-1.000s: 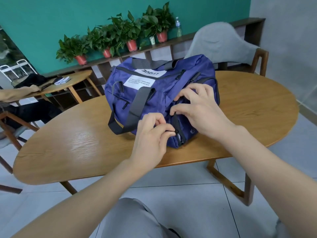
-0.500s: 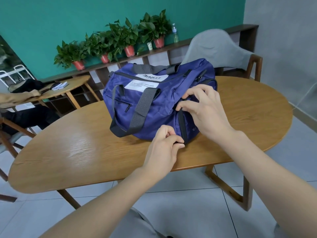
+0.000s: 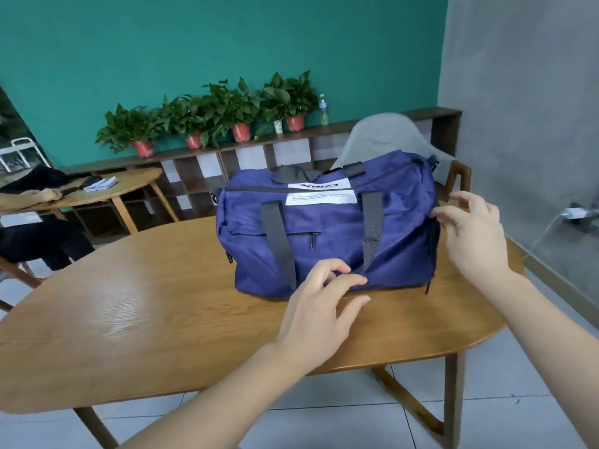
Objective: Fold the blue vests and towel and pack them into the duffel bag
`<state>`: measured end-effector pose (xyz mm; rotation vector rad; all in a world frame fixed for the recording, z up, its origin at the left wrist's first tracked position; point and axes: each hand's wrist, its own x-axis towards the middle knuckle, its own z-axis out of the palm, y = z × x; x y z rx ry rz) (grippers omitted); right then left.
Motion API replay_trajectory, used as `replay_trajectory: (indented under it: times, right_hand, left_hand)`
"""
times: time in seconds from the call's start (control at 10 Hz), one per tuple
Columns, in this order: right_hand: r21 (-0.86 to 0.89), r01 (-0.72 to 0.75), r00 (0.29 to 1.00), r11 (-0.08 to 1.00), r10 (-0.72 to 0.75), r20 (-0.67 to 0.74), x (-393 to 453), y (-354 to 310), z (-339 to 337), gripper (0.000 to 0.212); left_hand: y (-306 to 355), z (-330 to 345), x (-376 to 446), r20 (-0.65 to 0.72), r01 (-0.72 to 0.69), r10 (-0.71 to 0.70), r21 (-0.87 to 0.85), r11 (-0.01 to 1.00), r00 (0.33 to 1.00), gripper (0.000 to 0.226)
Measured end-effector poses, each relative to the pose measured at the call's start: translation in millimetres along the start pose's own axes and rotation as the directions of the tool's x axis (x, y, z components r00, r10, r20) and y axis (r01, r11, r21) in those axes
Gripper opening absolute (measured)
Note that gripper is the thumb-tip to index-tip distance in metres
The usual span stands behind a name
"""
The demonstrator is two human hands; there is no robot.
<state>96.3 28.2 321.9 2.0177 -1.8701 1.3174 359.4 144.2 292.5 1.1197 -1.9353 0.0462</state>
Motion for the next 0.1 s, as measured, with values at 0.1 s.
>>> replay_trajectory:
  times: [0.1]
  right_hand:
    - [-0.042,-0.074,0.991,0.996,0.069,-0.112,6.3,-5.6,-3.4,0.031]
  left_hand:
    - [-7.6,-11.8,12.9,-0.067,0.003,-0.001,0.030,1.000,0.998,0.024]
